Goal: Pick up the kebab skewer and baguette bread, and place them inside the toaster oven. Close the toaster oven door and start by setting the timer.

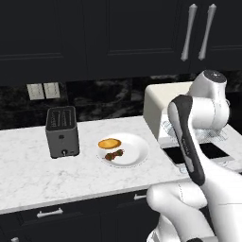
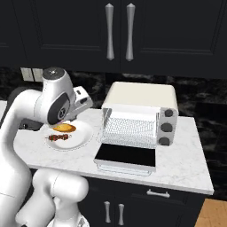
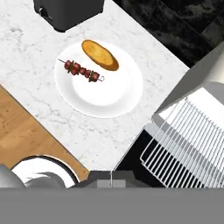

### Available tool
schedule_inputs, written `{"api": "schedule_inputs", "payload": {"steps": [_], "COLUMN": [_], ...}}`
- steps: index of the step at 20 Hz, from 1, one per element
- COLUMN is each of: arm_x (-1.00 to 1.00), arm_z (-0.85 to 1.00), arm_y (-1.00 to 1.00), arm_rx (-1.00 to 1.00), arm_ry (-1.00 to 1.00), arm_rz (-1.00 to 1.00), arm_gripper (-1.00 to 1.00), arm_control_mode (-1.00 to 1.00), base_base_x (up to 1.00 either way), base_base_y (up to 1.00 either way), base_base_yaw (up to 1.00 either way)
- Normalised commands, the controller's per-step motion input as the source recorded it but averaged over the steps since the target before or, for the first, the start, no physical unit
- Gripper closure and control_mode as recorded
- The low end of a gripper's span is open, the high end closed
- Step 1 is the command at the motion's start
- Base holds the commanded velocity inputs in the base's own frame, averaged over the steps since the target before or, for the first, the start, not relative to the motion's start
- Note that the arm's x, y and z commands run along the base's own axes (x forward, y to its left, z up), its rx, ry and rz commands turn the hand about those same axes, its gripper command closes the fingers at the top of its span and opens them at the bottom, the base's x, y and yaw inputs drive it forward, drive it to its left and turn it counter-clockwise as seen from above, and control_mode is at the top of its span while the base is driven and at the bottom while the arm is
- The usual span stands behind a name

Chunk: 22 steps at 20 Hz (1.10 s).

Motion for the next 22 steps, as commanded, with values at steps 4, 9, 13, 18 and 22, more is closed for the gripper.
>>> {"api": "schedule_inputs", "payload": {"steps": [4, 9, 13, 18, 22], "arm_x": [0.0, 0.0, 0.06, 0.6, 0.64], "arm_z": [-0.2, -0.69, -0.91, -0.19, 0.0], "arm_y": [1.0, 0.93, 0.58, 0.3, 0.0], "arm_rx": [0.0, 0.0, 0.02, 0.05, 0.06], "arm_ry": [0.06, 0.0, 0.04, 0.06, 0.01], "arm_rz": [-0.06, -0.1, -0.14, -0.06, 0.06], "arm_gripper": [1.0, 1.0, -1.0, -1.0, -1.0], "arm_control_mode": [-1.0, -1.0, -1.0, -1.0, -1.0], "base_base_x": [0.0, 0.0, 0.0, 0.0, 0.0], "base_base_y": [0.0, 0.0, 0.0, 0.0, 0.0], "base_base_yaw": [0.0, 0.0, 0.0, 0.0, 0.0]}}
